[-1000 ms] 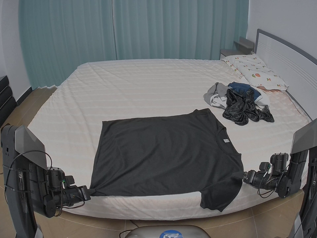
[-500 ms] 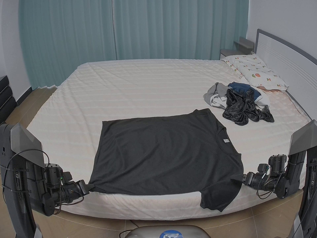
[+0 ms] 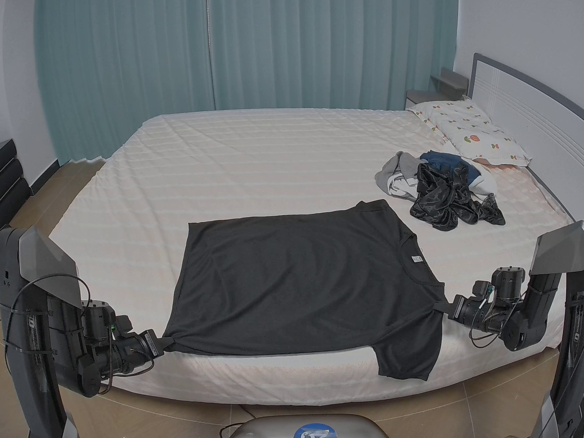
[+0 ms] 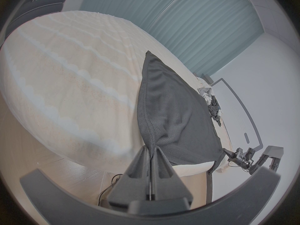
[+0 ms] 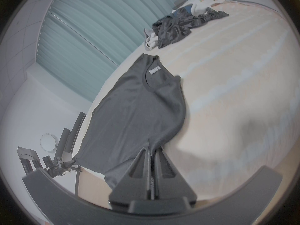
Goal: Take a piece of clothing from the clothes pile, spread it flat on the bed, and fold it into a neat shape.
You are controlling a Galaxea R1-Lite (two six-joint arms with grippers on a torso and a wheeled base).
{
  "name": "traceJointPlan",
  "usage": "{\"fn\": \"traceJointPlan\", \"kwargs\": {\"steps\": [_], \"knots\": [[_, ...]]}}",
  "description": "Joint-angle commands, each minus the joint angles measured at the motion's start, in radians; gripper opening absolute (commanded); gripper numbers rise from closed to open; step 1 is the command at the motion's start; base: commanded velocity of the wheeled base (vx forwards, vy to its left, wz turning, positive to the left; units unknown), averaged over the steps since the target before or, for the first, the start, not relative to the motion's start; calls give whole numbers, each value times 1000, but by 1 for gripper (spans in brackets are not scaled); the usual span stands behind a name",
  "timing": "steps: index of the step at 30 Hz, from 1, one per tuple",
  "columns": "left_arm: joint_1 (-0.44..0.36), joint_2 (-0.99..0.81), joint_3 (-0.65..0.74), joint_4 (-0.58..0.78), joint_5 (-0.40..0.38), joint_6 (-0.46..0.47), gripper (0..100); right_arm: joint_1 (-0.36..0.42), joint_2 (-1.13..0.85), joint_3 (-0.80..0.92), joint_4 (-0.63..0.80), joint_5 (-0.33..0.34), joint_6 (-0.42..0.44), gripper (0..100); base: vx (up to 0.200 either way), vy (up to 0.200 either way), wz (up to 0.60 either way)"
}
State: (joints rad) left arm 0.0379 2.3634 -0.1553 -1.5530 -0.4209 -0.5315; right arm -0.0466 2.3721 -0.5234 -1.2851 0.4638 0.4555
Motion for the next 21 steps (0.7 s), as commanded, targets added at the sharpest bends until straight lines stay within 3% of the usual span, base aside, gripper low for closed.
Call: {"fn": "traceJointPlan", "kwargs": {"steps": [1, 7, 8, 13, 21], "knots": [[2, 4, 0, -18, -1, -2, 0, 7, -2, -72, 41, -1, 0, 0, 0, 0, 0], [2, 2, -13, -18, 1, -39, 0, 25, 33, -147, 76, -30, 0, 0, 0, 0, 0], [2, 2, -13, -18, 1, -39, 0, 25, 38, -150, 76, -31, -1, 100, 0, 0, 0], [2, 4, -13, -18, -1, -39, 0, 27, 44, -135, 61, -30, 0, 100, 0, 0, 0], [2, 5, -13, -18, -1, -39, 0, -41, -51, -40, 56, -13, 2, 100, 0, 0, 0]]}}
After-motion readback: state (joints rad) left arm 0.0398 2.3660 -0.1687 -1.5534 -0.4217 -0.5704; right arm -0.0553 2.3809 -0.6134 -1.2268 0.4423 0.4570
